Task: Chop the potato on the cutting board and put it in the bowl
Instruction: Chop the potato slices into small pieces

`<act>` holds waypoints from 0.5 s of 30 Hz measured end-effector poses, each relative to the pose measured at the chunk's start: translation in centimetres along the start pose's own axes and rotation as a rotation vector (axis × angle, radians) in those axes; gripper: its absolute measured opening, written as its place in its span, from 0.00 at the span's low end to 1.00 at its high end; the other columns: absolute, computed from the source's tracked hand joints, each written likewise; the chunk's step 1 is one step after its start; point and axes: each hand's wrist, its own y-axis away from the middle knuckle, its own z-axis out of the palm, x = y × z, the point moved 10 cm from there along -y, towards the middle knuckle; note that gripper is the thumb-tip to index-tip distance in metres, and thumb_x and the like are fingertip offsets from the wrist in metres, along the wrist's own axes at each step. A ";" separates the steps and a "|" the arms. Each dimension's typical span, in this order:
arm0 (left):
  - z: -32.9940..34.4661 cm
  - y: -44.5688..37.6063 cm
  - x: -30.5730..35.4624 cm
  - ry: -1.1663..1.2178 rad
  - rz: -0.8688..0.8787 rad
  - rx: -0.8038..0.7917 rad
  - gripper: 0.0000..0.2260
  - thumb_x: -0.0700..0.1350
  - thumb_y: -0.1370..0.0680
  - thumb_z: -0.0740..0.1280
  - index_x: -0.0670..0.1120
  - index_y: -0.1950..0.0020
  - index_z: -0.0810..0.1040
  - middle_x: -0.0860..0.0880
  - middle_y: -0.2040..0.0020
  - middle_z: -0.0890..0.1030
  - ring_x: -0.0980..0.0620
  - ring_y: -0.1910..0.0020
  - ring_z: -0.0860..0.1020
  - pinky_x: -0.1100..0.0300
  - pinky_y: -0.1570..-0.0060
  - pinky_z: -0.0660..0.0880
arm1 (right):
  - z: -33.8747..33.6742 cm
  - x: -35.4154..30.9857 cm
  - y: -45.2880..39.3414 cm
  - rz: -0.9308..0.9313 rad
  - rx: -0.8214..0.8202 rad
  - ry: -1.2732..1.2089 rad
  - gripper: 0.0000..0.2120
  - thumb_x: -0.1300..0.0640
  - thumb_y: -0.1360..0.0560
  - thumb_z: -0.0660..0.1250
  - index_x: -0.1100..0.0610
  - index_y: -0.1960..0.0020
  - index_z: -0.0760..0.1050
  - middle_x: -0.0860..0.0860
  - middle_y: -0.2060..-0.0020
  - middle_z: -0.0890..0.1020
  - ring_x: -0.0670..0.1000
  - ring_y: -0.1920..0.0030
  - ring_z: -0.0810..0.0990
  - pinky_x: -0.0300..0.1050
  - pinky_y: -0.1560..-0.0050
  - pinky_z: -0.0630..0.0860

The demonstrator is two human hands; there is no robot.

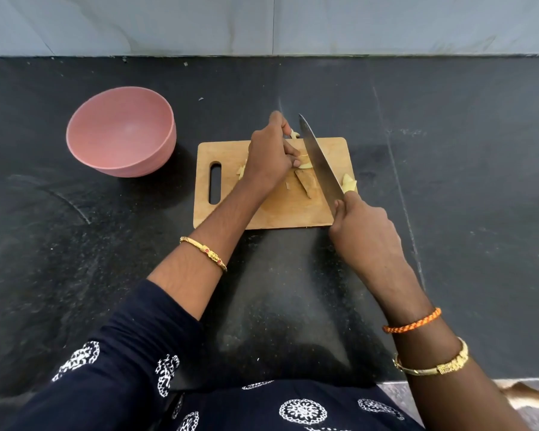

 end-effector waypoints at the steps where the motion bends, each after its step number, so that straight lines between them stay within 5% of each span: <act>1: 0.0 0.0 0.0 0.004 0.001 -0.002 0.18 0.35 0.30 0.73 0.42 0.46 0.69 0.47 0.60 0.82 0.56 0.62 0.82 0.70 0.60 0.75 | 0.0 0.0 0.0 0.000 -0.002 -0.001 0.12 0.51 0.18 0.51 0.55 0.42 0.69 0.57 0.55 0.78 0.57 0.57 0.79 0.56 0.53 0.79; 7: 0.3 0.0 -0.1 0.007 0.011 -0.013 0.17 0.34 0.30 0.73 0.42 0.47 0.68 0.46 0.62 0.82 0.54 0.62 0.82 0.60 0.55 0.80 | 0.0 -0.4 -0.1 -0.032 -0.032 0.042 0.08 0.55 0.18 0.52 0.56 0.43 0.67 0.50 0.66 0.69 0.48 0.68 0.70 0.43 0.68 0.67; 15: -0.3 0.6 0.1 0.033 0.004 0.054 0.16 0.35 0.28 0.72 0.46 0.51 0.65 0.47 0.62 0.82 0.55 0.64 0.81 0.69 0.60 0.77 | 0.7 -0.1 0.0 -0.005 -0.138 0.109 0.01 0.58 0.19 0.54 0.54 0.48 0.62 0.52 0.64 0.68 0.54 0.60 0.74 0.49 0.60 0.71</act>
